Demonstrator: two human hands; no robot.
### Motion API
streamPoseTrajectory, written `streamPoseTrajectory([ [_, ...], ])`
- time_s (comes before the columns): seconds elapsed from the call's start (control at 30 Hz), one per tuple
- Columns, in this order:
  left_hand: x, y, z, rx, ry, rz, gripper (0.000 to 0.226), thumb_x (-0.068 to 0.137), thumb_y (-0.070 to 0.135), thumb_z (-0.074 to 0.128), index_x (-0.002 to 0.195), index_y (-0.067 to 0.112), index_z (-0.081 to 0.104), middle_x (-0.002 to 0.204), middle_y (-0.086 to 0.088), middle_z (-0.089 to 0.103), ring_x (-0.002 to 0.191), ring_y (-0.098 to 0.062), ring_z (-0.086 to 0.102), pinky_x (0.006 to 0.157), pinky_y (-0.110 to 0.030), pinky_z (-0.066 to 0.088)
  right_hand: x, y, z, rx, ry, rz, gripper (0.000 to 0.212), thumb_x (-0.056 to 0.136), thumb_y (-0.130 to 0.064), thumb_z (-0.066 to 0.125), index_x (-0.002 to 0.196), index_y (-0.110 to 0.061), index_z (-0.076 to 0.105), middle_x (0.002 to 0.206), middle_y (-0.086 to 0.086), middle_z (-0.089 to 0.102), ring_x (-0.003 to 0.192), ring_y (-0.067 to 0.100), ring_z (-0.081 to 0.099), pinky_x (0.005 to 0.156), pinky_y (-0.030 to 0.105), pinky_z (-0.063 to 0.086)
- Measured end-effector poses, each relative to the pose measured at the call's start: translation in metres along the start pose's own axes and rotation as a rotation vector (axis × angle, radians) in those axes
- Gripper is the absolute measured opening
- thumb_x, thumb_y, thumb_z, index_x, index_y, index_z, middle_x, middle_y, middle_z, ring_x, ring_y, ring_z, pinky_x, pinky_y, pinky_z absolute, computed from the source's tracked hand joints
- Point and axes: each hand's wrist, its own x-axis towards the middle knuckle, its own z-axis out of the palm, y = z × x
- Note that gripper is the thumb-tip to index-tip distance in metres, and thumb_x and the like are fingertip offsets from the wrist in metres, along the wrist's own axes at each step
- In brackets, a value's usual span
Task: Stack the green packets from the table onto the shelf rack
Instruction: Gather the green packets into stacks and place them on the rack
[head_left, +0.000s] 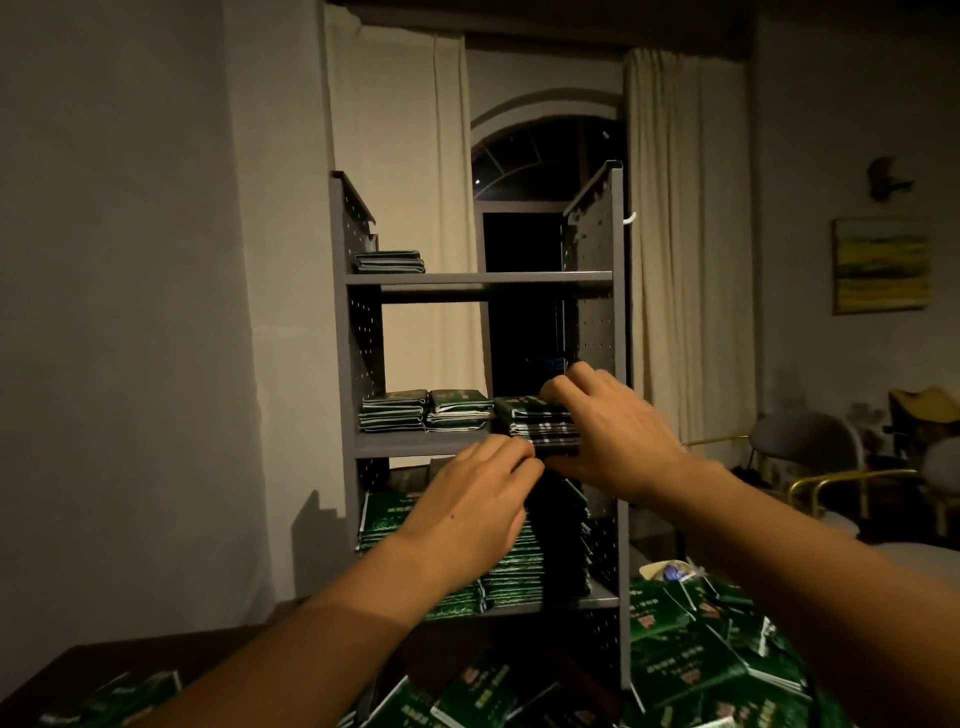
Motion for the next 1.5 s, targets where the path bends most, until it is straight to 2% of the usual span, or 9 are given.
streamPoseTrajectory([
  [0.13, 0.004, 0.005, 0.004, 0.082, 0.033, 0.047, 0.039, 0.083, 0.019, 0.068, 0.12, 0.009, 0.062, 0.119, -0.007, 0.061, 0.11, -0.024, 0.057, 0.098, -0.037, 0.051, -0.026, -0.002, 0.0, 0.012, -0.005, -0.085, 0.025, 0.09, -0.034, 0.055, 0.112, -0.022, 0.057, 0.106, -0.006, 0.053, 0.091, 0.012, 0.052, 0.077, 0.026, 0.05],
  [0.23, 0.013, 0.006, 0.008, 0.091, 0.042, 0.005, 0.032, 0.085, 0.022, 0.06, 0.114, 0.009, 0.06, 0.113, -0.007, 0.06, 0.107, -0.025, 0.056, 0.099, -0.039, 0.049, -0.025, 0.001, 0.01, 0.012, -0.028, -0.083, 0.031, 0.093, -0.027, 0.055, 0.124, -0.023, 0.058, 0.115, -0.005, 0.056, 0.099, 0.013, 0.052, 0.082, 0.029, 0.052],
  [0.37, 0.023, 0.004, 0.013, 0.08, 0.026, -0.06, 0.027, 0.087, 0.026, 0.056, 0.108, 0.01, 0.06, 0.105, -0.007, 0.06, 0.1, -0.024, 0.056, 0.099, -0.038, 0.047, -0.014, 0.002, 0.018, 0.044, -0.009, -0.063, 0.03, 0.098, -0.031, 0.049, 0.125, -0.023, 0.059, 0.116, -0.005, 0.057, 0.098, 0.012, 0.053, 0.081, 0.028, 0.053],
  [0.57, 0.031, 0.006, 0.02, 0.035, -0.072, -0.184, 0.036, 0.092, 0.036, 0.044, 0.117, 0.012, 0.052, 0.116, -0.005, 0.058, 0.111, -0.023, 0.051, 0.114, -0.039, 0.033, 0.0, 0.006, 0.03, 0.113, -0.081, -0.026, 0.027, 0.101, -0.032, 0.042, 0.117, -0.022, 0.061, 0.11, -0.003, 0.06, 0.097, 0.016, 0.059, 0.084, 0.035, 0.053],
  [0.8, 0.042, -0.001, 0.013, 0.029, -0.157, -0.253, 0.046, 0.093, 0.051, 0.043, 0.122, 0.016, 0.048, 0.121, -0.003, 0.057, 0.113, -0.022, 0.049, 0.111, -0.037, 0.031, 0.011, 0.014, 0.029, 0.218, -0.211, 0.012, 0.026, 0.101, -0.023, 0.043, 0.119, -0.016, 0.061, 0.113, 0.001, 0.057, 0.097, 0.019, 0.058, 0.087, 0.035, 0.049],
  [0.93, 0.05, -0.006, 0.014, 0.051, -0.29, -0.28, 0.054, 0.09, 0.057, 0.044, 0.125, 0.015, 0.047, 0.125, -0.007, 0.059, 0.117, -0.025, 0.051, 0.112, -0.039, 0.029, 0.025, 0.016, 0.03, 0.251, -0.312, 0.055, 0.022, 0.103, -0.024, 0.04, 0.105, -0.018, 0.061, 0.105, 0.004, 0.062, 0.093, 0.02, 0.059, 0.08, 0.032, 0.046],
  [1.1, 0.056, -0.011, 0.013, 0.044, -0.316, -0.294, 0.055, 0.089, 0.059, 0.046, 0.12, 0.014, 0.052, 0.121, -0.007, 0.063, 0.114, -0.026, 0.055, 0.11, -0.04, 0.032, 0.043, 0.014, 0.034, 0.259, -0.395, 0.125, 0.028, 0.103, -0.028, 0.039, 0.097, -0.016, 0.063, 0.095, 0.005, 0.064, 0.086, 0.022, 0.06, 0.076, 0.033, 0.048],
  [1.4, 0.032, -0.003, -0.017, -0.004, -0.185, -0.306, 0.042, 0.094, 0.048, 0.047, 0.121, 0.016, 0.051, 0.122, -0.003, 0.058, 0.114, -0.022, 0.05, 0.106, -0.034, 0.034, 0.011, -0.002, 0.001, 0.245, -0.102, 0.074, 0.019, 0.099, -0.026, 0.045, 0.099, -0.02, 0.063, 0.097, -0.002, 0.059, 0.085, 0.015, 0.058, 0.079, 0.039, 0.053],
  [1.5, 0.013, 0.011, -0.034, -0.027, -0.212, -0.314, 0.041, 0.097, 0.043, 0.047, 0.128, 0.016, 0.049, 0.127, -0.003, 0.056, 0.119, -0.022, 0.05, 0.108, -0.036, 0.036, -0.012, -0.02, -0.013, 0.251, -0.102, 0.042, 0.013, 0.097, -0.026, 0.048, 0.098, -0.023, 0.061, 0.097, -0.004, 0.056, 0.085, 0.015, 0.056, 0.076, 0.035, 0.051],
])
